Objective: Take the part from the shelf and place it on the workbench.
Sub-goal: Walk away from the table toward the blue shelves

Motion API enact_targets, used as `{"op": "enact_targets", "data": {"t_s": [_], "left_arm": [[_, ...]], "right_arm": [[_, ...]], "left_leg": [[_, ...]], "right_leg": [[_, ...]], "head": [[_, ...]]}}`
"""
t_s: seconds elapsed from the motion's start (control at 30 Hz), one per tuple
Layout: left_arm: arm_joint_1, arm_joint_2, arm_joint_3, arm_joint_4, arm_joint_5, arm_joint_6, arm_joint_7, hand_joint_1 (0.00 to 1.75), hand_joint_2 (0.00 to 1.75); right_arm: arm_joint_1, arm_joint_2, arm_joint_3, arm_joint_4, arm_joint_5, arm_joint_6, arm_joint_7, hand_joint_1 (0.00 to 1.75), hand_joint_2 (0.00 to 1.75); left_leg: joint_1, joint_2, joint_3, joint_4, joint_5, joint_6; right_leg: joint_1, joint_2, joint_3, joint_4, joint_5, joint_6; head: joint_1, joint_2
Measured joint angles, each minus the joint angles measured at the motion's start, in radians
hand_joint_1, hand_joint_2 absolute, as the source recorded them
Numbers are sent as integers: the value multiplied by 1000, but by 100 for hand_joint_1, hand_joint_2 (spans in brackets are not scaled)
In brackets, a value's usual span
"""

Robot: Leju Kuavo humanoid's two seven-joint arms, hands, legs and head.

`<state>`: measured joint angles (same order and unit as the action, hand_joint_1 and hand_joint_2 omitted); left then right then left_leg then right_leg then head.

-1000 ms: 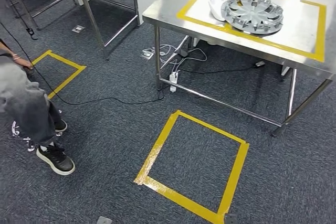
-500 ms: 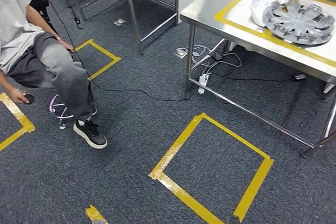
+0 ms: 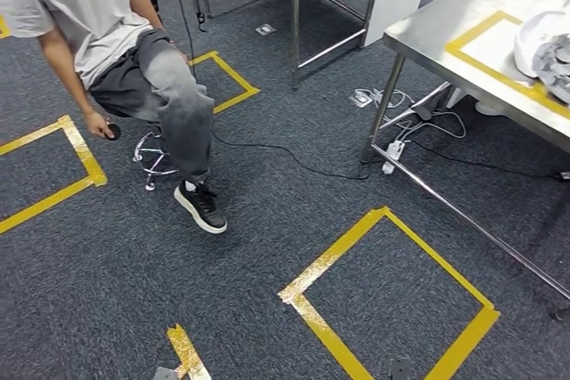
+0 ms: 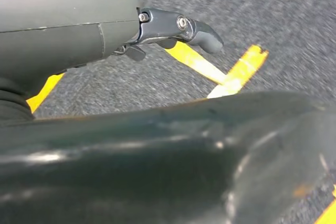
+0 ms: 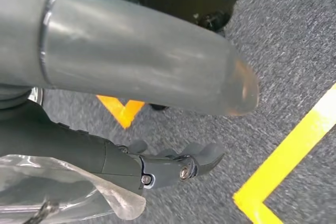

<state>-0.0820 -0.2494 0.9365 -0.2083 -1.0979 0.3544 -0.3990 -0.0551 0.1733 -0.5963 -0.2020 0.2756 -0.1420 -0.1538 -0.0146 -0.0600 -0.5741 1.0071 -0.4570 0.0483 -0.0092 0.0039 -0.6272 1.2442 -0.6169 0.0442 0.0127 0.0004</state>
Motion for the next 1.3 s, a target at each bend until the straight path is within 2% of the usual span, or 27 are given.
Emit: {"op": "enact_targets", "data": {"t_s": [0.03,0.07,0.1,0.13,0.17,0.23,0.27,0.3,0.37,0.43,0.47,0.5,0.53,0.6,0.67,0.73,0.77,0.83,0.87,0.9,0.93,0.97,1.0,1.07,1.13,1.17,1.3], "left_arm": [[0,0,0,0,0,0,0,0,0],[-1,-1,0,0,0,0,0,0,0],[-2,-1,0,0,0,0,-1,0,0],[-3,-2,0,0,0,0,-1,0,0],[-4,-2,0,0,0,0,-1,0,0],[-2,-2,0,0,0,-1,-1,0,0],[-1,-2,0,0,0,-1,-1,0,0],[-1,-2,0,0,0,-1,-1,0,0],[-4,-1,0,0,0,-1,-2,0,0],[-4,0,0,0,4,-4,-10,0,0],[-3,0,0,0,7,-7,-16,0,0],[-2,0,1,0,9,-10,-22,0,0],[-1,0,1,0,11,-12,-24,0,0],[-2,0,1,0,11,-12,-11,0,0],[-1,-2,2,0,12,-9,4,0,0],[3,-2,4,0,13,-6,12,0,0],[5,-1,6,0,14,-5,16,0,0],[5,-1,9,0,18,-3,26,0,0],[5,-1,11,0,19,-2,33,0,0],[5,0,12,0,20,-3,43,0,0],[5,1,14,0,20,-5,54,0,0],[8,3,17,0,21,-8,66,0,0],[11,6,19,0,22,-13,74,0,0],[17,10,24,0,25,-22,78,0,0],[19,11,27,0,28,-25,76,0,0],[19,11,28,0,29,-25,76,0,0],[19,11,28,0,29,-25,75,0,0]], "right_arm": [[0,-1,0,0,1,0,0,0,0],[0,-3,-1,0,1,0,0,0,0],[0,-5,-1,0,1,0,0,0,0],[0,-6,-1,0,1,0,0,0,0],[-1,-7,-2,0,1,0,0,0,0],[-2,-7,-2,0,2,0,1,0,0],[-2,-7,-2,0,2,-1,1,0,0],[-1,-8,-2,0,2,-1,0,0,0],[2,-8,-3,0,2,-1,0,0,0],[3,-8,-4,0,2,-2,0,0,0],[3,-8,-4,0,3,-3,1,0,0],[3,-8,-5,0,6,-4,4,0,0],[3,-8,-5,0,11,-7,10,0,0],[2,-7,-5,0,24,-14,31,0,0],[1,-4,-4,0,36,-18,51,0,0],[-2,1,-1,0,53,-21,60,0,0],[-3,4,3,0,63,-24,62,0,0],[-4,7,12,0,78,-32,65,0,0],[-2,7,16,0,88,-33,70,0,0],[0,8,21,0,100,-31,80,0,0],[2,8,28,1,114,-27,96,0,0],[4,9,36,1,128,-23,118,0,0],[5,10,44,2,138,-20,140,0,0],[5,12,56,2,152,-19,170,0,0],[6,13,62,2,159,-19,181,0,0],[6,13,64,2,161,-19,183,0,0],[7,13,65,2,163,-19,185,0,0]], "left_leg": [[-1,-15,1,1,0,0],[-1,-29,0,3,0,-1],[0,-42,-4,6,1,-3],[2,-54,-8,7,3,-7],[4,-65,-14,8,6,-13],[8,-82,-22,8,11,-26],[7,-67,-27,18,4,-32],[5,-41,-39,44,-14,-36],[6,22,-89,156,-77,-47],[15,42,-141,271,-122,-58],[20,46,-146,284,-118,-62],[23,51,-129,256,-95,-65],[26,62,-95,194,-60,-67],[24,106,-22,60,-14,-63],[17,127,4,8,-11,-50],[14,107,2,5,-12,-35],[15,98,2,3,-11,-29],[18,78,2,-2,-7,-17],[18,67,2,-2,-7,-13],[17,55,2,-2,-7,-10],[15,41,2,-2,-8,-9],[15,26,3,-1,-8,-8],[14,11,5,-1,-9,-8],[15,-19,8,1,-12,-11],[16,-38,10,3,-14,-15],[17,-41,9,3,-15,-16],[14,-45,9,6,-16,-18]], "right_leg": [[1,14,27,-70,45,-6],[0,44,55,-139,79,-12],[-1,71,80,-199,100,-15],[-2,93,96,-235,108,-17],[-1,102,103,-245,104,-18],[-2,77,111,-255,109,-21],[-4,62,115,-262,112,-25],[-6,45,120,-269,115,-28],[-5,8,126,-275,115,-34],[-3,-29,128,-275,111,-34],[-3,-47,130,-275,109,-33],[-3,-62,132,-275,106,-32],[-3,-77,136,-275,103,-29],[0,-101,142,-274,95,-21],[5,-120,144,-273,86,-9],[4,-133,151,-274,80,2],[1,-120,151,-268,72,7],[-3,-64,121,-204,30,14],[-3,-32,89,-139,-2,15],[-3,-16,50,-63,-33,14],[-3,-9,14,2,-51,12],[-3,-6,-12,37,-50,10],[-3,-4,-19,31,-27,8],[-4,18,16,-82,59,3],[-7,55,53,-185,116,0],[-8,68,61,-206,125,-1],[-8,80,65,-211,119,-2]], "head": [[0,0],[-1,0],[-1,0],[-1,0],[-1,0],[1,0],[-1,0],[-4,0],[-9,0],[-10,0],[-10,0],[-10,0],[-10,0],[-10,0],[-8,0],[-6,0],[-5,0],[0,0],[2,0],[3,0],[3,0],[3,0],[3,0],[3,0],[3,0],[4,0],[4,0]]}}
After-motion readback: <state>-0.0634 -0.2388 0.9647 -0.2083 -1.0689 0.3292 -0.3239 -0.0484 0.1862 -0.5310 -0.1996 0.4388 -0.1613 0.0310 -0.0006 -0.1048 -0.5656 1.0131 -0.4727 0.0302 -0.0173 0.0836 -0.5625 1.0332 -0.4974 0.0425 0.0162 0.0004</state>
